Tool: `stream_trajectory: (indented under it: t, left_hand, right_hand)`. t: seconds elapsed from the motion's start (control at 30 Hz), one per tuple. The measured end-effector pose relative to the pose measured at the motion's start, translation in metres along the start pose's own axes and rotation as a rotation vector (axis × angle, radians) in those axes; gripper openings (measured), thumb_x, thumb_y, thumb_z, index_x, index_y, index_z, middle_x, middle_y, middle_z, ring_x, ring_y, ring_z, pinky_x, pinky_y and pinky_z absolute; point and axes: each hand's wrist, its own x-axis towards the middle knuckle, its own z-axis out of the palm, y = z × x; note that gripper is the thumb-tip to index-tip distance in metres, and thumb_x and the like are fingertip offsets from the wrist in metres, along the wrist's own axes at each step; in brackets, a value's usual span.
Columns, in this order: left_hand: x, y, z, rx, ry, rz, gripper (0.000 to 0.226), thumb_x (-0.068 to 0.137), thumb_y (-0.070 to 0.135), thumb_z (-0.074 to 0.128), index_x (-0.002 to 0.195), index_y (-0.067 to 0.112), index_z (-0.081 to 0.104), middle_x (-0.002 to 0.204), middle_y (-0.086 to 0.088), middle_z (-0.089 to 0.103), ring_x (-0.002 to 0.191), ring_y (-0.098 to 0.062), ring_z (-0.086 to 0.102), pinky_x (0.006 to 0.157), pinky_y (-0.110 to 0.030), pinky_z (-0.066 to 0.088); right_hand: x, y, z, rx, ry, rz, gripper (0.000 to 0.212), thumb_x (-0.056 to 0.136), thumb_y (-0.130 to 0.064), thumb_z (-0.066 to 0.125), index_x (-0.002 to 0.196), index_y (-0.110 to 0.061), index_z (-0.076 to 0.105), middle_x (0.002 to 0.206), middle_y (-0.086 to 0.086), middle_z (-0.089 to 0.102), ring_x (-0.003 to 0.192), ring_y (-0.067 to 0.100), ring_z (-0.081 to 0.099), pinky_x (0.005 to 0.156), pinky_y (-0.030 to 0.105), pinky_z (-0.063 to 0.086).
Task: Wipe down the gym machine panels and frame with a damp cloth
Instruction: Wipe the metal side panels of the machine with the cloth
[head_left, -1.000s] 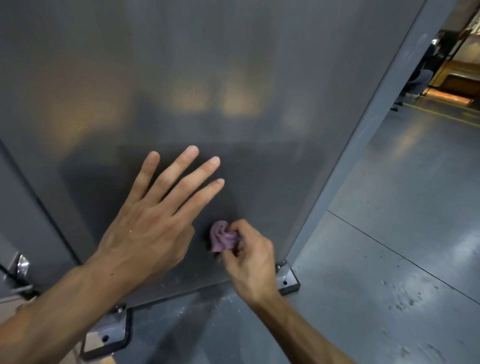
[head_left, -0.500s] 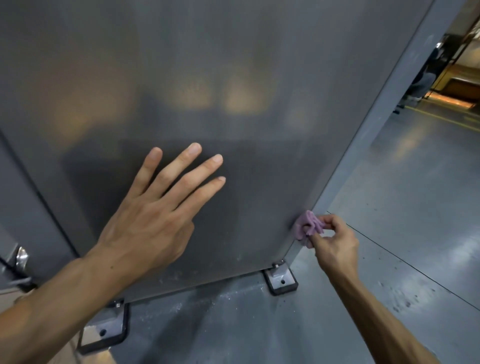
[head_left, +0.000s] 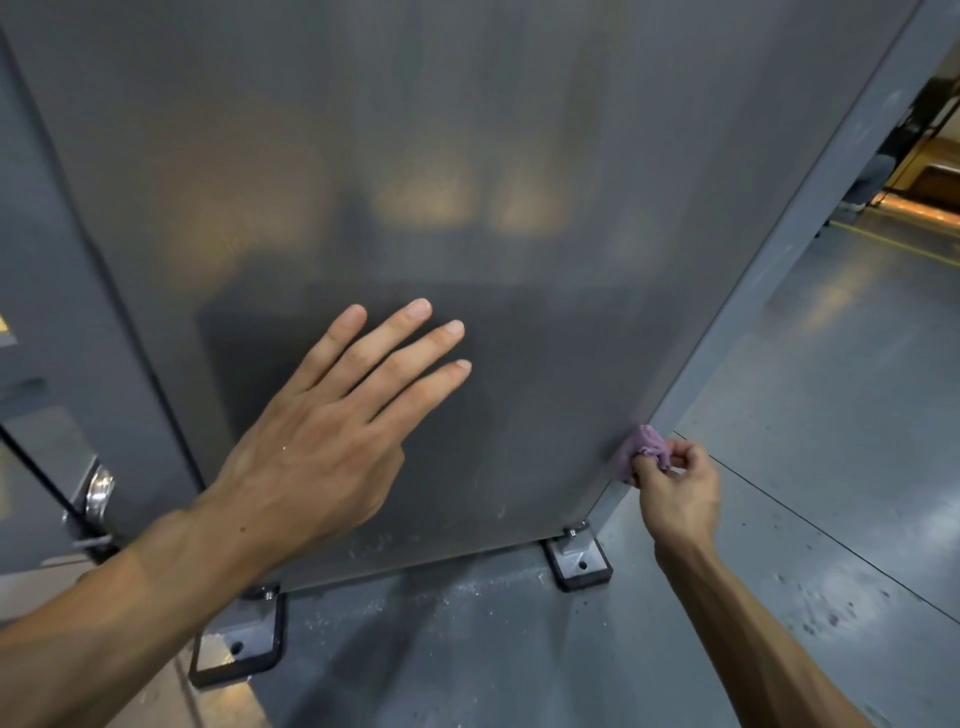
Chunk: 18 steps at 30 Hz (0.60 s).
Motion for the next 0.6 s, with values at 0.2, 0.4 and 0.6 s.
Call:
stream_trajectory:
  t: [0.2, 0.4, 0.6]
  left_hand:
    - [-0.006, -0.005, -0.002, 0.006, -0.018, 0.004, 0.079, 0.074, -0.003, 0.049, 0.153, 0.009, 0.049, 0.165, -0.009, 0.037, 0.156, -0.031, 0.027, 0.129, -0.051, 0.013]
    - [-0.006, -0.002, 0.002, 0.011, -0.008, -0.009, 0.078, 0.074, -0.003, 0.050, 0.151, 0.010, 0.051, 0.164, -0.007, 0.039, 0.155, -0.031, 0.029, 0.129, -0.052, 0.014]
    - [-0.007, -0.004, 0.000, 0.025, -0.022, 0.004, 0.078, 0.075, -0.002, 0.048, 0.151, 0.010, 0.051, 0.164, -0.008, 0.039, 0.155, -0.032, 0.029, 0.129, -0.052, 0.013]
  right_hand:
    - [-0.056, -0.004, 0.034, -0.061, -0.178, -0.304, 0.019, 0.087, -0.005, 0.071, 0.080, -0.009, 0.054, 0.070, 0.011, 0.060, 0.058, 0.005, 0.051, 0.056, 0.012, 0.039]
    - [-0.020, -0.010, 0.004, -0.080, -0.124, -0.248, 0.015, 0.089, -0.007, 0.073, 0.086, -0.002, 0.059, 0.067, 0.002, 0.060, 0.059, 0.003, 0.058, 0.057, 0.012, 0.042]
    - [-0.006, -0.012, 0.001, -0.160, 0.004, -0.128, 0.022, 0.090, -0.018, 0.072, 0.080, -0.012, 0.053, 0.076, 0.013, 0.067, 0.073, 0.029, 0.066, 0.069, 0.037, 0.053]
